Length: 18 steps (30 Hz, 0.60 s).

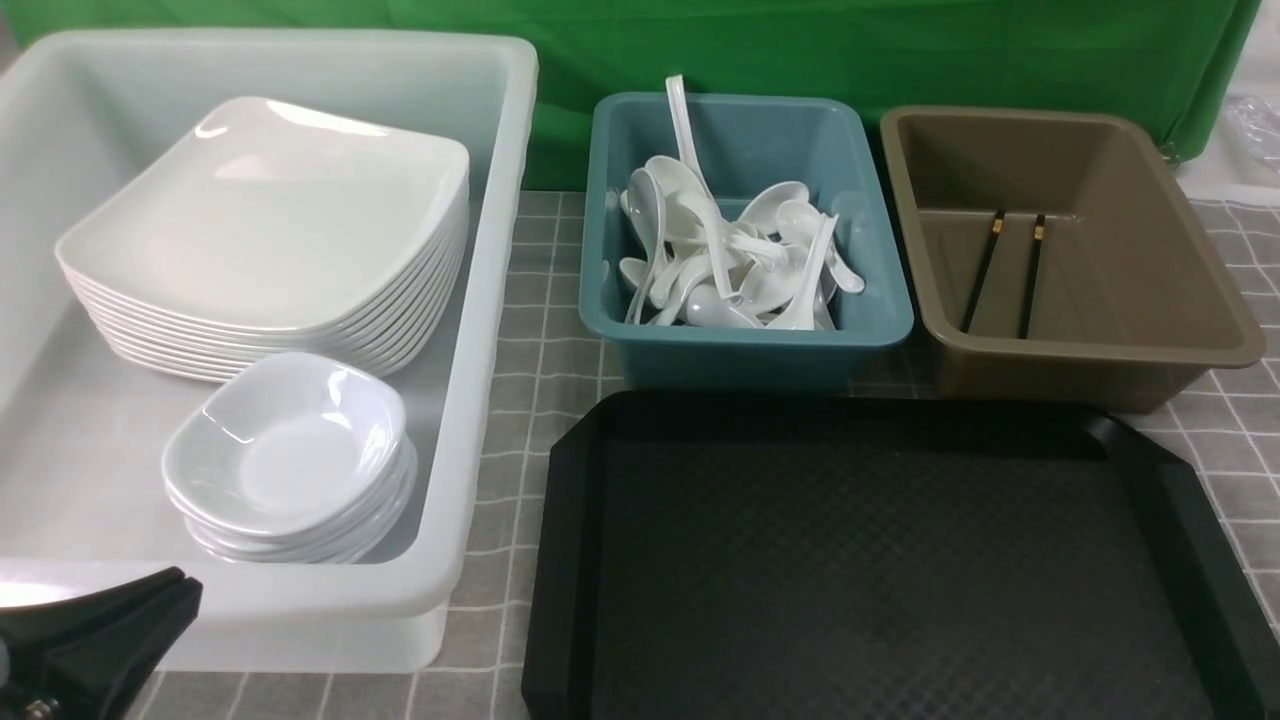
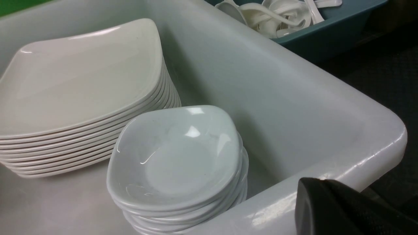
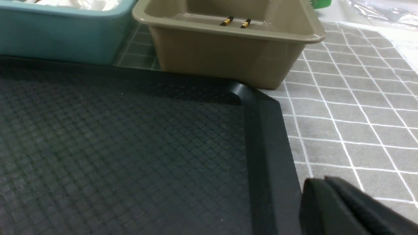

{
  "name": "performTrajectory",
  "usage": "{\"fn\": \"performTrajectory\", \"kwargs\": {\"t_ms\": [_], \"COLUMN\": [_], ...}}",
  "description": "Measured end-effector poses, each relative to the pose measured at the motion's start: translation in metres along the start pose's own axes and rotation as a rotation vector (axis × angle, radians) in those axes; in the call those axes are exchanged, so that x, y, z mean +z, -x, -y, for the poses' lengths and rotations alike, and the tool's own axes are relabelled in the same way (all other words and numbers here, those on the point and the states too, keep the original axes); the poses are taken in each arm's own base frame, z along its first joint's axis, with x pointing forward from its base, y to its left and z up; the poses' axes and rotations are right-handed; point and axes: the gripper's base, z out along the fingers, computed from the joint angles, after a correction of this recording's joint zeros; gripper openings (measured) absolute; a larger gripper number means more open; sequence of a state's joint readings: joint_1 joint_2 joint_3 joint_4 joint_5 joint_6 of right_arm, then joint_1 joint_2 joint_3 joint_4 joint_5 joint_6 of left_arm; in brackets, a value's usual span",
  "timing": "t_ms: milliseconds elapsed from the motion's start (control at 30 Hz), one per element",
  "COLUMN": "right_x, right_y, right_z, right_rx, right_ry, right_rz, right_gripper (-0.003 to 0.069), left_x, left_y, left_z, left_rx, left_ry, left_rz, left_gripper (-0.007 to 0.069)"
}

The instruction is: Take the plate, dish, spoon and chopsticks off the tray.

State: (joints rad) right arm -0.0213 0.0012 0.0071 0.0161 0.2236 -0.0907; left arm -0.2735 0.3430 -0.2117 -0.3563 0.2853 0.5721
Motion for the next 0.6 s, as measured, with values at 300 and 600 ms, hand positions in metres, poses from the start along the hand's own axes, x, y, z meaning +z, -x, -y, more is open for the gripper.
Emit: {"fn": "performTrajectory", "kwargs": {"t_ms": [300, 600], "right_x": [0.0000, 0.0000], "right_y": [0.0000, -0.0001], "right_z": [0.0000, 0.0000], "right_rx": [0.000, -0.001], "right_ry": [0.000, 0.000], "right_rz": [0.000, -0.001], "right_gripper": [0.0047, 0.0072], "left_x": [0.0000, 0.0000], "left_y": [0.0000, 0.0000], "left_z": [0.0000, 0.0000], "left_rx": [0.000, 0.000], "left_ry": [0.000, 0.000], "left_rz": [0.000, 0.000], "left_gripper": [0.0011, 0.0011]}}
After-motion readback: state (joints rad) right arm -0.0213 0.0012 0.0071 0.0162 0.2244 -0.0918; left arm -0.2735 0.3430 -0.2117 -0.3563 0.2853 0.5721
